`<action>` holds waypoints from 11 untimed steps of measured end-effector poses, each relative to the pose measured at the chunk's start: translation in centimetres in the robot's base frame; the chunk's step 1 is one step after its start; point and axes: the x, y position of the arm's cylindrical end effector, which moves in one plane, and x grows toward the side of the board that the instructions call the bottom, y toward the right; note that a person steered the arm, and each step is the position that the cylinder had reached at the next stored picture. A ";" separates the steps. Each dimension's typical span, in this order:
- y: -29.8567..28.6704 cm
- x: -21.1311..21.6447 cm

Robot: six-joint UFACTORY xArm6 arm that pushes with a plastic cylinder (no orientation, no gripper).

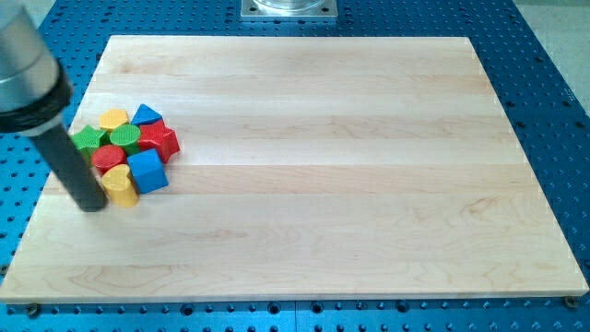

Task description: Slide the blue cube above the red star

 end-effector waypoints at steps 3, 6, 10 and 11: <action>12.5 -3.1; 9.8 -6.8; 8.5 -16.8; 2.2 -24.3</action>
